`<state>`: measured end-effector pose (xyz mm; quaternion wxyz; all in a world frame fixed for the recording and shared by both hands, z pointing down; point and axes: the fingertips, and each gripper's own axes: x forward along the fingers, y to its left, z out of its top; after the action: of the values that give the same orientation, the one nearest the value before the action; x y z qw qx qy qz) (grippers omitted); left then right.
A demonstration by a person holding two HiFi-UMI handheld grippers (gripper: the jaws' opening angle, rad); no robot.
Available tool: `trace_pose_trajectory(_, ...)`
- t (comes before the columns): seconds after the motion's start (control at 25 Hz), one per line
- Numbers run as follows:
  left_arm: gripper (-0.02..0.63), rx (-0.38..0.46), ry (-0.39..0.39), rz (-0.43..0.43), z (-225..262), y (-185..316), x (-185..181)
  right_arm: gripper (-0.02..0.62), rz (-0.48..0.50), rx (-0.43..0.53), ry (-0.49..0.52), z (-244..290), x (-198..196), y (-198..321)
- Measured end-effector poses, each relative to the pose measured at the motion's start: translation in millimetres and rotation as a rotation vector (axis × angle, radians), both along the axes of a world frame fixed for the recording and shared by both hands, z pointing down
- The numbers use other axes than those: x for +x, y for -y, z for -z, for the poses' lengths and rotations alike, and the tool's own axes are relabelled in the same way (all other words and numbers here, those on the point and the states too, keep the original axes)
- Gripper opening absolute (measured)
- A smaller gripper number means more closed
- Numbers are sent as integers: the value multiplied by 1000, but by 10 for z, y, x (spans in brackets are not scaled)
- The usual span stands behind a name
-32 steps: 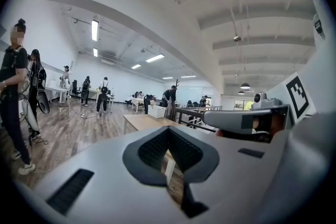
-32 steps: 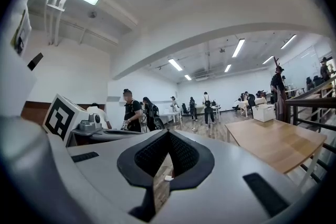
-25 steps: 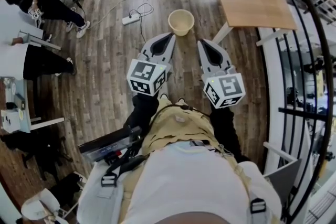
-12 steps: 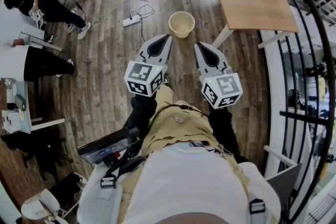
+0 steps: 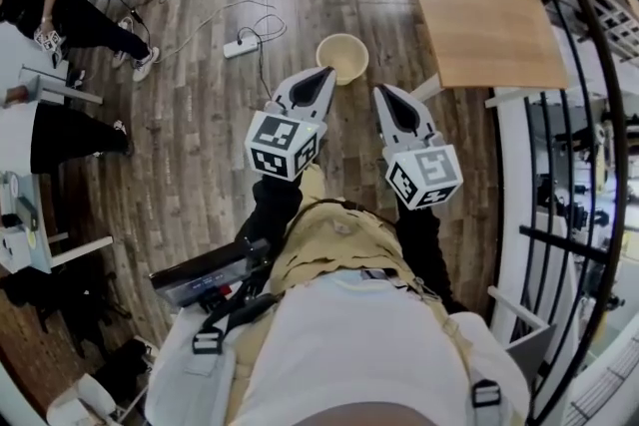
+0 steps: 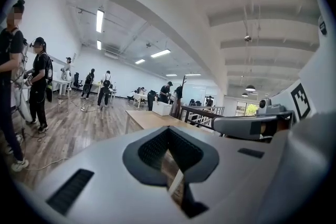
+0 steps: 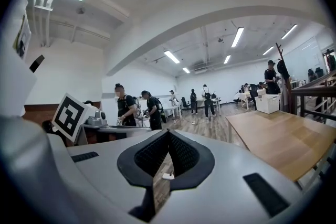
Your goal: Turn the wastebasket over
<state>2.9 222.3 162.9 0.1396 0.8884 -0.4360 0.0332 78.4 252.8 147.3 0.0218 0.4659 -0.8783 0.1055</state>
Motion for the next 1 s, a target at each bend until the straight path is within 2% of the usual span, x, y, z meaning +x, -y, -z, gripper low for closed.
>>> trace_pose_trajectory(0.24, 2, -66, 2, -11, -168, 749, -198, 20, 44, -29, 1, -65, -364, 816)
trace_pose_trajectory(0.48, 2, -163, -9, -12, -491, 1452, -480, 21, 51, -122, -19, -375, -693, 1548)
trace_pose_trajectory(0.76, 2, -286, -18, -15, -874, 2046, -583, 21, 6, -209, -42, -623, -648, 2248)
trace_pose_trajectory(1.0, 2, -356, -17, -13, -1217, 2287, -383, 20, 13, -287, -36, -951, -441, 2471)
